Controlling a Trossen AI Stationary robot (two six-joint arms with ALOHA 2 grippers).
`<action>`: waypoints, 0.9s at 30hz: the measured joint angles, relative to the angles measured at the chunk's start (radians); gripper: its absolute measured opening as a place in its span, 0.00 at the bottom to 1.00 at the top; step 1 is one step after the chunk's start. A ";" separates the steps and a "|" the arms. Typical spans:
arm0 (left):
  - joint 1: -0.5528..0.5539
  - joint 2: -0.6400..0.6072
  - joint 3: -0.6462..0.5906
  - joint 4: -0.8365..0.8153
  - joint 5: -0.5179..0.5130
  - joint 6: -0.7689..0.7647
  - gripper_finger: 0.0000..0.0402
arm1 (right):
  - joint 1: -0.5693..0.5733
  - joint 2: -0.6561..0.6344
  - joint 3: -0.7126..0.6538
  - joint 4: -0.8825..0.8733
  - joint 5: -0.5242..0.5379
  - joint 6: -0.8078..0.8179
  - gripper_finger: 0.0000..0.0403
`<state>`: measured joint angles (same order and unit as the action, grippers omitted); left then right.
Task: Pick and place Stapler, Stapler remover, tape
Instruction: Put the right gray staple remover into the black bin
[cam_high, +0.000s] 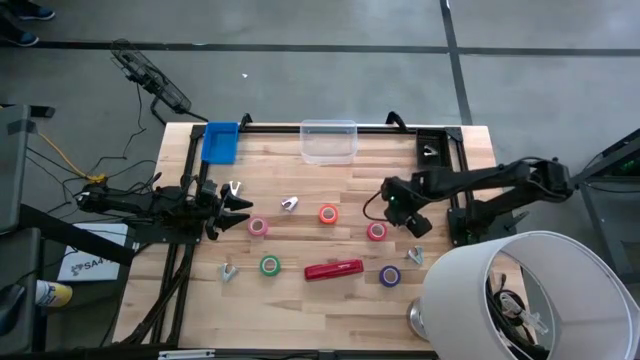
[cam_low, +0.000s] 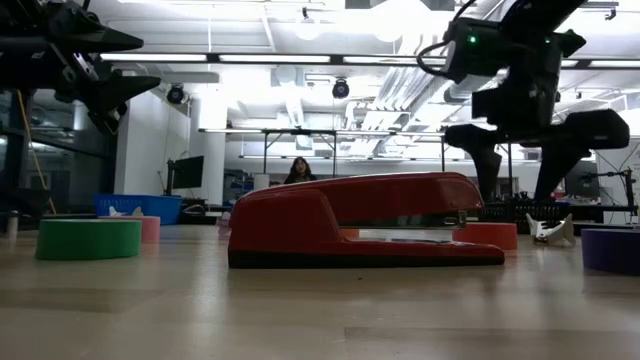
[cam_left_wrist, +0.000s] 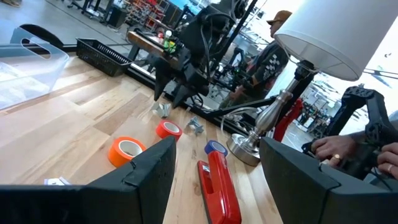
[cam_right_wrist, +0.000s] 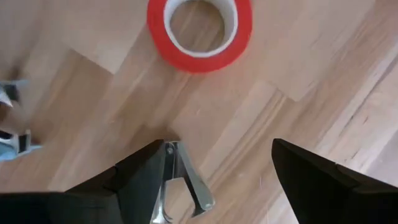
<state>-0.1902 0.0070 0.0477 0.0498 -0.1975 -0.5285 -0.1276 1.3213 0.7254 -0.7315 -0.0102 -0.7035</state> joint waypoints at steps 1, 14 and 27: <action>0.000 0.000 0.000 0.000 0.000 0.000 0.57 | 0.009 0.006 0.000 0.002 0.026 0.014 0.71; 0.000 0.000 0.000 0.000 0.000 0.000 0.57 | 0.101 0.009 -0.003 -0.038 0.038 0.164 0.81; 0.000 0.000 0.000 0.000 -0.001 0.000 0.57 | 0.087 0.057 -0.003 -0.100 0.106 -0.013 0.81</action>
<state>-0.1902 0.0069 0.0475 0.0500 -0.1986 -0.5286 -0.0410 1.3787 0.7219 -0.8318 0.0956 -0.7169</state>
